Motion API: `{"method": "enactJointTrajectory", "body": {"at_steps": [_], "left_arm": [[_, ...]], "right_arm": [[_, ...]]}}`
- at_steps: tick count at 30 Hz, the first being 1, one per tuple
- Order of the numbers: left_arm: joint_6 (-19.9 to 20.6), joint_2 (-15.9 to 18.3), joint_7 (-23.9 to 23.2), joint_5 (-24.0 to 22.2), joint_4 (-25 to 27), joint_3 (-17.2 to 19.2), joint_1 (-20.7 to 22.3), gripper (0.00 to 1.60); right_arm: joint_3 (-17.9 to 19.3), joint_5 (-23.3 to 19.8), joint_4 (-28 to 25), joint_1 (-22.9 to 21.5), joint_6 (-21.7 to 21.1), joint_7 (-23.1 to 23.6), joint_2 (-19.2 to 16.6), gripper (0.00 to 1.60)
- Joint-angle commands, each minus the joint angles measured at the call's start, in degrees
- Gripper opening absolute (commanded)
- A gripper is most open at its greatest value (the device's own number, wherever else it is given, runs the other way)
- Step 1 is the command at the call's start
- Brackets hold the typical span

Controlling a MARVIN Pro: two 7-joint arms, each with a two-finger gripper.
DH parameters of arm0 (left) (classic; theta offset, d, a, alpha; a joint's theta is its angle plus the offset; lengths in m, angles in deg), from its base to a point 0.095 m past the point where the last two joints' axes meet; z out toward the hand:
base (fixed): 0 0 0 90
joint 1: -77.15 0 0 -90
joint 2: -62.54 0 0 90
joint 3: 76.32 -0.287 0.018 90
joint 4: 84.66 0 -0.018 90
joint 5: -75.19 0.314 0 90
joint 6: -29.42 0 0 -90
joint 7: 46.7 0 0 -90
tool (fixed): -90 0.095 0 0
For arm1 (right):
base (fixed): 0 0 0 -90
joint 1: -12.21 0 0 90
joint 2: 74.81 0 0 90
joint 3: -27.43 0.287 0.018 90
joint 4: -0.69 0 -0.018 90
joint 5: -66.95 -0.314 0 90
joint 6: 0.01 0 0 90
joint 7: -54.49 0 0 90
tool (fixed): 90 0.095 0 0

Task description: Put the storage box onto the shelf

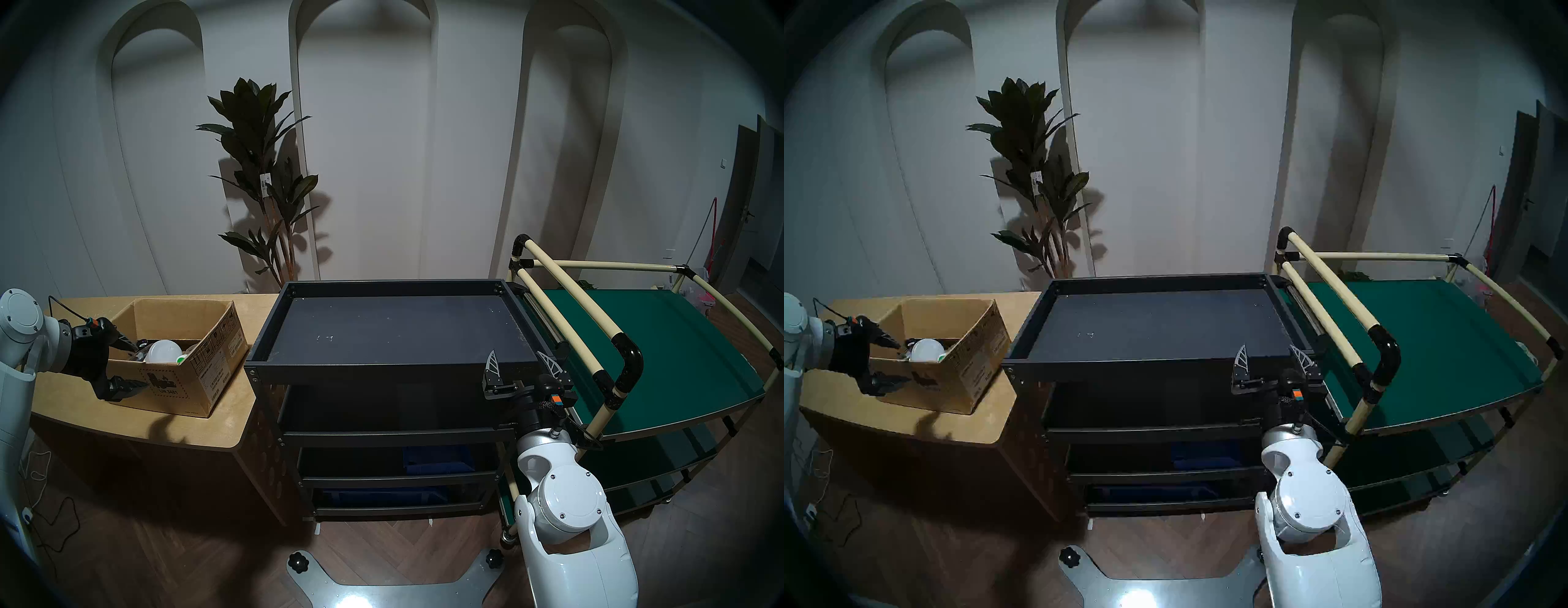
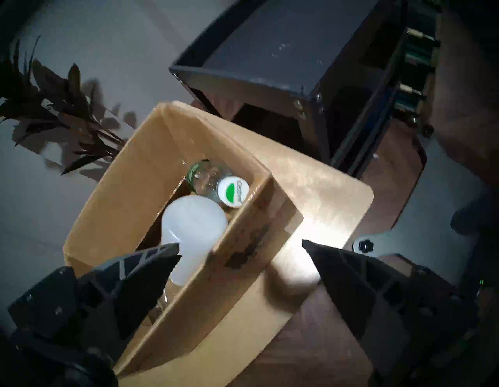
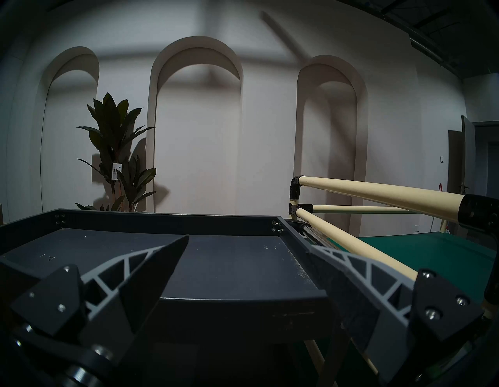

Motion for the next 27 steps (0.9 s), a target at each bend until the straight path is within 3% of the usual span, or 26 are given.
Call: {"method": "enactJointTrajectory", "body": {"at_steps": [1,7,17,27], "left_arm": [[-6.6,7.7,-2.9,5.9,-0.8,-2.6,1.1,1.60],[-12.2,9.1,-3.3,10.5,-1.9,-5.0,4.0,1.60],[-21.8,15.4,-2.8,14.2,-3.3,-12.7,8.4,1.60],[-25.4,14.3,2.2,13.6,-5.7,-19.6,15.7,1.60]], "right_arm": [[0.0,0.0,-1.2,-0.4,0.4,-0.1,0.1,1.60],[0.0,0.0,-1.2,-0.4,0.4,-0.1,0.1,1.60],[0.0,0.0,-1.3,-0.4,0.4,-0.1,0.1,1.60],[0.0,0.0,-1.3,-0.4,0.4,-0.1,0.1,1.60]]}}
